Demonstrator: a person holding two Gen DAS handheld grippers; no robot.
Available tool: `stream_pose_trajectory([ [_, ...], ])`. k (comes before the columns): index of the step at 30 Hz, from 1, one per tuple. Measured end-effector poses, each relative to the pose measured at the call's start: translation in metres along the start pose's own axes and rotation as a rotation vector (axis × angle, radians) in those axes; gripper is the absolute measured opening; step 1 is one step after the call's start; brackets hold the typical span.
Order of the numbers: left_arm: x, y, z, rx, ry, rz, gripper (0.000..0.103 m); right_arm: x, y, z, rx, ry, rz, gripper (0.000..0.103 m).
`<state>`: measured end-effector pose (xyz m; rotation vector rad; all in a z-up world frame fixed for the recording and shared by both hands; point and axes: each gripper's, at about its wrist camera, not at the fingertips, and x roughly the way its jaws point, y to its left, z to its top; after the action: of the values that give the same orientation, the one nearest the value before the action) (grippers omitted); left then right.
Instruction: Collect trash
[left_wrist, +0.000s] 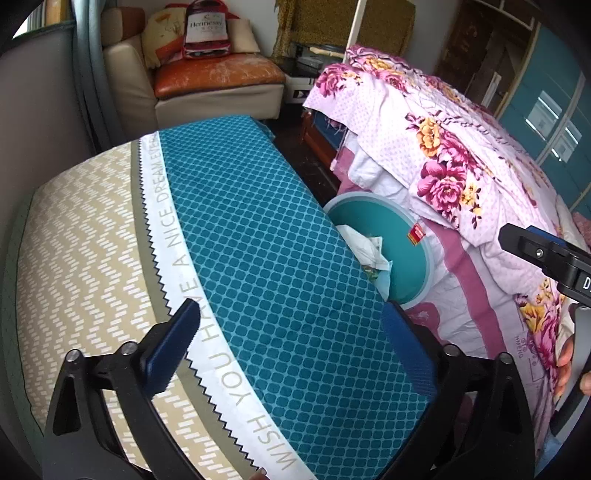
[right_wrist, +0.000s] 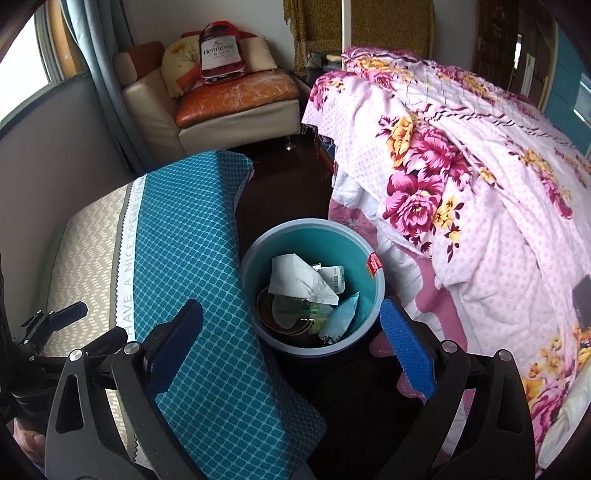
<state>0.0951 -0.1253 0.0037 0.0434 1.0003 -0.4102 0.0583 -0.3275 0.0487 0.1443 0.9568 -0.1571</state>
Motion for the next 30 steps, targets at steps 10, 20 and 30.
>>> stream_pose_trajectory([
  [10, -0.016, 0.005, -0.020, -0.022, -0.008, 0.024, 0.099, -0.024, 0.013, -0.019, -0.051, -0.043, -0.040, 0.093],
  [20, -0.020, 0.008, -0.031, -0.019, -0.013, 0.061, 0.099, -0.025, 0.010, -0.033, -0.046, -0.033, -0.028, 0.093],
  [30, -0.010, 0.012, -0.033, -0.021, 0.007, 0.071, 0.099, -0.013, 0.014, -0.034, -0.050, -0.014, -0.017, 0.093],
])
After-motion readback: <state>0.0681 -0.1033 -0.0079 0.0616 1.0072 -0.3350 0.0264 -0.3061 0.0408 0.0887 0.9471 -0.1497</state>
